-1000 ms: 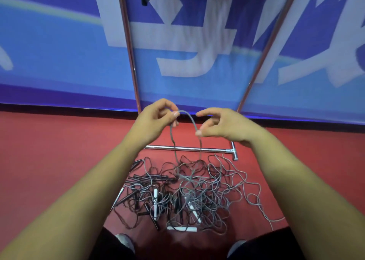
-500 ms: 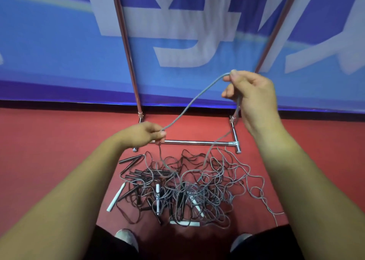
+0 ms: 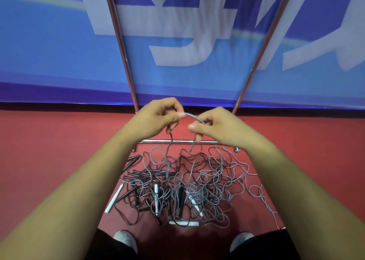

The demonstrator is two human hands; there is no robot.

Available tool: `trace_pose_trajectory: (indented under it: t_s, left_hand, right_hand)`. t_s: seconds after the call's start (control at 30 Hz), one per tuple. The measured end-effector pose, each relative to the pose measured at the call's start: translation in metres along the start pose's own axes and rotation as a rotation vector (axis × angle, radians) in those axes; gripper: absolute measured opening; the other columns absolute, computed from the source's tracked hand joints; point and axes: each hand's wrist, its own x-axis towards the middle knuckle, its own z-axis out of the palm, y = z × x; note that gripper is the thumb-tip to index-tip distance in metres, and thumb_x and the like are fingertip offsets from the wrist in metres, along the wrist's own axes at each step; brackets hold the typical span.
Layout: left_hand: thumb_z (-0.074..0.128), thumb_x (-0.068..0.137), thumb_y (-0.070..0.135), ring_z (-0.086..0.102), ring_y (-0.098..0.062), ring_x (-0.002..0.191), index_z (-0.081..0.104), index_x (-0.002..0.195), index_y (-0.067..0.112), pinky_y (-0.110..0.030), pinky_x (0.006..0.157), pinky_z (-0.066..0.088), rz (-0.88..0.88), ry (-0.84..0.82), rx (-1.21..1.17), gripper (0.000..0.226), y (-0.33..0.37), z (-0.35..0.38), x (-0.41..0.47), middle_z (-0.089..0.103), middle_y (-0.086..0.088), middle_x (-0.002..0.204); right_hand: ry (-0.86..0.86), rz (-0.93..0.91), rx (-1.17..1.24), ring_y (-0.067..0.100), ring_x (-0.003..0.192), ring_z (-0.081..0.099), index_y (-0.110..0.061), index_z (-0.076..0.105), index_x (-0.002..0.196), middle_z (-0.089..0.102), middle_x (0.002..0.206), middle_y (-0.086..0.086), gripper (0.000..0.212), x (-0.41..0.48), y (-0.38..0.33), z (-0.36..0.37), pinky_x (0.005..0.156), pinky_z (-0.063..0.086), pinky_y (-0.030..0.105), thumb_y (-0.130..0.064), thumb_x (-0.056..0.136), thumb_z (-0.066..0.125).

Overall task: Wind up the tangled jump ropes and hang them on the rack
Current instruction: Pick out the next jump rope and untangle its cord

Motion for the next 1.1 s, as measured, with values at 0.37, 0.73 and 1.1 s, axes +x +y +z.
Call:
trace_pose_trajectory:
  t_s: [0.37, 0.73, 1.1]
  left_hand:
    - [0.055, 0.102, 0.019, 0.065, -0.010, 0.071, 0.064, 0.089, 0.012, -0.031, 0.072, 0.050, -0.391, -0.175, 0.384, 0.018, -0.067, -0.015, -0.005, 0.072, -0.003, 0.079]
    - [0.060, 0.098, 0.012, 0.066, -0.023, 0.065, 0.064, 0.089, 0.006, -0.029, 0.070, 0.053, -0.090, -0.105, 0.022, 0.011, -0.005, 0.010, 0.003, 0.064, -0.005, 0.064]
    - [0.057, 0.102, 0.027, 0.060, -0.004, 0.073, 0.066, 0.085, 0.018, -0.026, 0.073, 0.046, -0.373, -0.218, 0.517, 0.021, -0.056, -0.006, -0.004, 0.068, 0.007, 0.081]
  right_hand:
    - [0.558, 0.088, 0.418, 0.018, 0.062, 0.058, -0.012, 0.074, 0.074, 0.064, 0.054, 0.002, 0.017, -0.004, 0.018, -0.052, 0.070, 0.050, 0.029, -0.019, 0.089, 0.071]
    - [-0.031, 0.089, 0.063, 0.011, 0.094, 0.068, -0.017, 0.071, 0.113, 0.075, 0.107, 0.002, 0.032, 0.002, 0.016, 0.001, 0.089, 0.052, 0.032, -0.030, 0.085, 0.077]
    - [0.520, -0.017, 0.845, 0.016, 0.049, 0.047, -0.003, 0.069, 0.080, 0.048, 0.053, 0.002, 0.020, 0.003, 0.011, -0.033, 0.056, 0.044, 0.025, -0.008, 0.096, 0.058]
